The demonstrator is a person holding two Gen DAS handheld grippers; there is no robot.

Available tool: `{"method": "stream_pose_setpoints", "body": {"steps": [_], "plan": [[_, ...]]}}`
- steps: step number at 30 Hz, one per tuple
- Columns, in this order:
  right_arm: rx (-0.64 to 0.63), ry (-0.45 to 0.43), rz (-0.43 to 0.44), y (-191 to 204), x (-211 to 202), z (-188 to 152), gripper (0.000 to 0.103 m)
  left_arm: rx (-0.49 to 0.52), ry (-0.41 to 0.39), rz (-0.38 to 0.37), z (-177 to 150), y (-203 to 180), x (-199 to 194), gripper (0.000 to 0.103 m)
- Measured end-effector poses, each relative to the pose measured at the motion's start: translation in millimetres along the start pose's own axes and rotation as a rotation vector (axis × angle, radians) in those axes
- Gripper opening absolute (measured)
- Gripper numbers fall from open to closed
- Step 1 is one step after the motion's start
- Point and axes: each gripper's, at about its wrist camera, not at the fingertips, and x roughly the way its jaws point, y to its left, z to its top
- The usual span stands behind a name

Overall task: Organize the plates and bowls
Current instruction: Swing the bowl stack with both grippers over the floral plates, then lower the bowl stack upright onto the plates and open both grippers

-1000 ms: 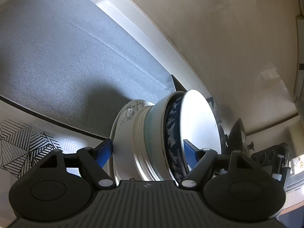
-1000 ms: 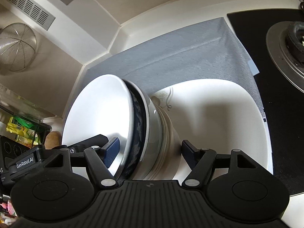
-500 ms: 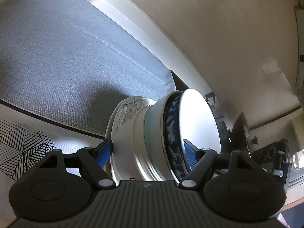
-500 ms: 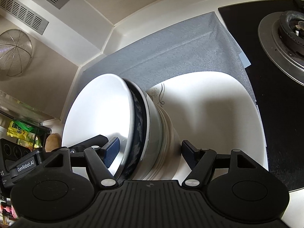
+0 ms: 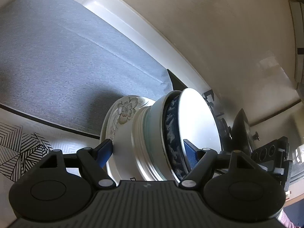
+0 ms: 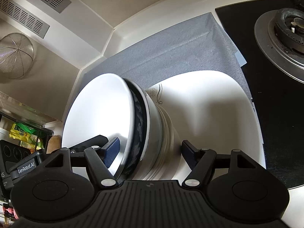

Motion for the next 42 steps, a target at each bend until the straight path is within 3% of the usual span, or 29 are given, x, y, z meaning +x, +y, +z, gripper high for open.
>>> {"method": "stream_pose_setpoints", "body": {"steps": [20, 25, 37, 39, 41, 42], "plan": [[0.041, 0.0, -0.032, -21, -7, -5, 0.072, -0.002, 0.047, -0.004, -8, -5, 25, 0.082], [0.011, -0.009, -0.053, -21, -8, -2, 0.07, 0.044, 0.026, 0.011, -6, -14, 29, 0.082], [0.009, -0.019, -0.09, -24, -10, 5, 0.065, 0.063, 0.038, 0.039, -2, -18, 45, 0.088], [-0.01, -0.022, -0.105, -21, -10, 5, 0.069, 0.074, 0.035, 0.053, 0, -20, 42, 0.09], [-0.051, -0.04, -0.135, -15, -12, 4, 0.086, 0.1, 0.022, 0.086, 1, -23, 34, 0.101], [-0.069, -0.054, -0.143, -12, -15, 4, 0.089, 0.115, 0.006, 0.083, 2, -26, 28, 0.103]]}}
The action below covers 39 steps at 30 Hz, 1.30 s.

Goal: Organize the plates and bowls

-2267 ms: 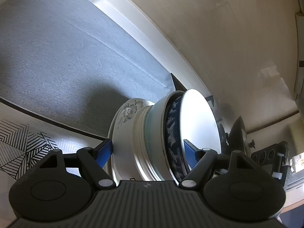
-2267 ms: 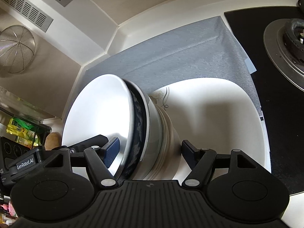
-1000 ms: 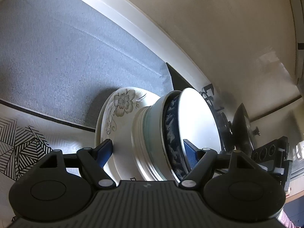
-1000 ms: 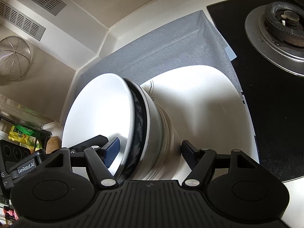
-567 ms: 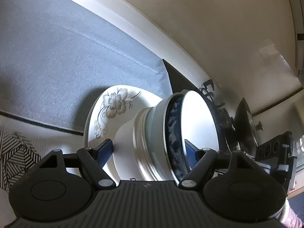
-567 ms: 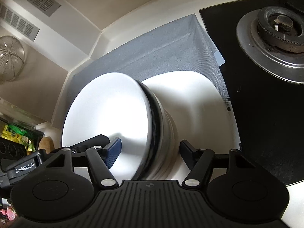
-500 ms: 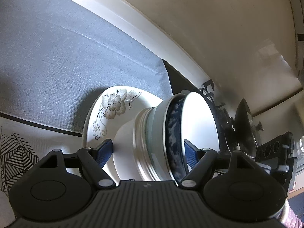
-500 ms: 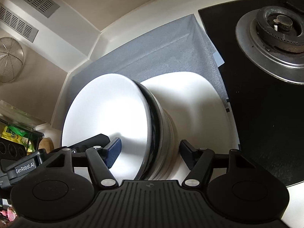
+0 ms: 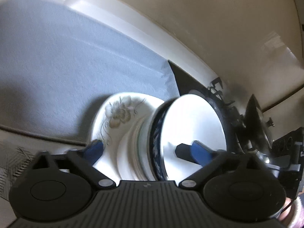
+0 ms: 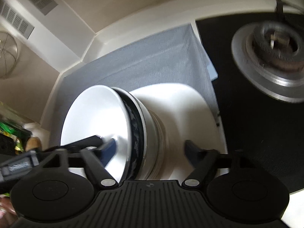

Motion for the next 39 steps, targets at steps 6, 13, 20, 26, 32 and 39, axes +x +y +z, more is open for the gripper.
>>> {"method": "stream_pose_setpoints", "body": {"steps": [6, 13, 20, 26, 32, 39], "plan": [[-0.063, -0.06, -0.04, 17, -21, 6, 0.096, 0.1, -0.035, 0.012, 2, -11, -38, 0.103], [-0.166, -0.205, -0.12, 58, -51, 0, 0.1, 0.271, -0.072, 0.205, -6, -23, -89, 0.103], [-0.282, -0.328, -0.137, 102, -65, -29, 0.103, 0.331, -0.114, 0.408, -18, -18, -113, 0.103], [-0.279, -0.316, -0.161, 120, -73, -58, 0.103, 0.338, -0.078, 0.471, -22, -12, -120, 0.103], [-0.273, -0.318, -0.167, 123, -88, -81, 0.103, 0.372, -0.05, 0.522, -32, -26, -119, 0.103], [-0.245, -0.346, -0.129, 102, -108, -97, 0.103, 0.379, -0.066, 0.567, -55, -56, -117, 0.103]]}}
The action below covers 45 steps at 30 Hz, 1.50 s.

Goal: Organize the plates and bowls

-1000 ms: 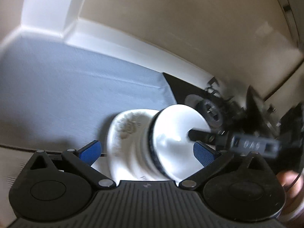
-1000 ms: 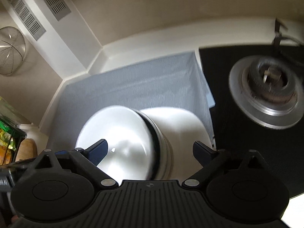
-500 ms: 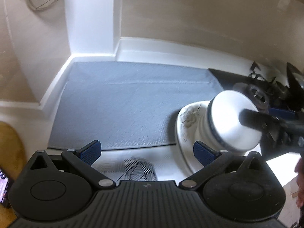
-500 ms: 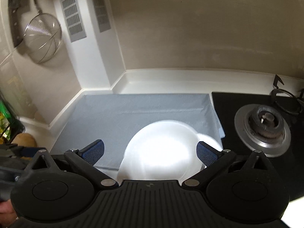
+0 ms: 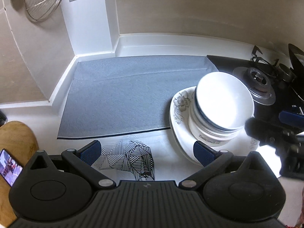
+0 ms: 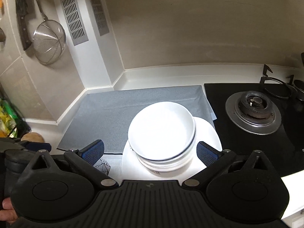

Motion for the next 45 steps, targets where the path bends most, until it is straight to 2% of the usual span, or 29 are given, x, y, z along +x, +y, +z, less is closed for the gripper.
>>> {"method": "stream_pose_setpoints", "body": {"steps": [6, 12, 24, 45], "plan": [[0.003, -0.002, 0.022, -31, -24, -16, 0.103, -0.004, -0.007, 0.085, -9, -44, -17, 0.103], [-0.017, -0.001, 0.046, -54, -44, -31, 0.103, 0.059, -0.025, 0.187, -26, -83, -32, 0.103], [-0.056, -0.015, 0.091, -69, -65, -38, 0.103, 0.002, -0.044, 0.212, -41, -104, -55, 0.103], [-0.05, -0.02, 0.1, -77, -66, -39, 0.103, 0.028, -0.04, 0.208, -38, -113, -54, 0.103]]}}
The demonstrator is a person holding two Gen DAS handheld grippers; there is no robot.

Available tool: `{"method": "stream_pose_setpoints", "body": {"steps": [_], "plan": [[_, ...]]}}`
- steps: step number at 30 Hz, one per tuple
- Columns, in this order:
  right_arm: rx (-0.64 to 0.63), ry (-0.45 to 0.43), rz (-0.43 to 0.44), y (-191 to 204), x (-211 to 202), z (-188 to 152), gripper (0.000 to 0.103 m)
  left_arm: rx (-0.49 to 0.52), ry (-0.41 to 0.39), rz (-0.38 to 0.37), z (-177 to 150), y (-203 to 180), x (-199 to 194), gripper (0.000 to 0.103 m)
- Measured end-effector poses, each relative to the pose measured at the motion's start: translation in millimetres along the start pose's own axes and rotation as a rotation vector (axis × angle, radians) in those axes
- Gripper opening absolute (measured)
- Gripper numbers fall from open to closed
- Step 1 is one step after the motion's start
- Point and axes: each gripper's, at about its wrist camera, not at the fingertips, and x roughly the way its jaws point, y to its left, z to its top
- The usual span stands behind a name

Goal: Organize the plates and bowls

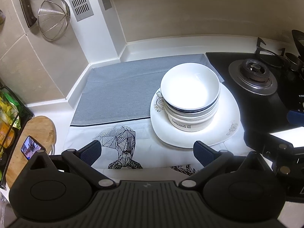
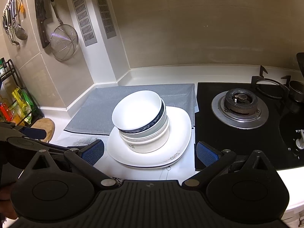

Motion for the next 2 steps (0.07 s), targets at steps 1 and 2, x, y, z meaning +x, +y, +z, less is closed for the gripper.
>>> {"method": "stream_pose_setpoints", "body": {"steps": [1, 2], "plan": [[0.002, -0.001, -0.001, 0.3, -0.5, 0.4, 0.103, 0.001, 0.0, -0.002, -0.1, 0.3, 0.0, 0.103], [0.003, -0.001, -0.002, 0.3, -0.3, 0.8, 0.103, 0.003, 0.0, -0.004, 0.1, 0.6, 0.7, 0.103]]}}
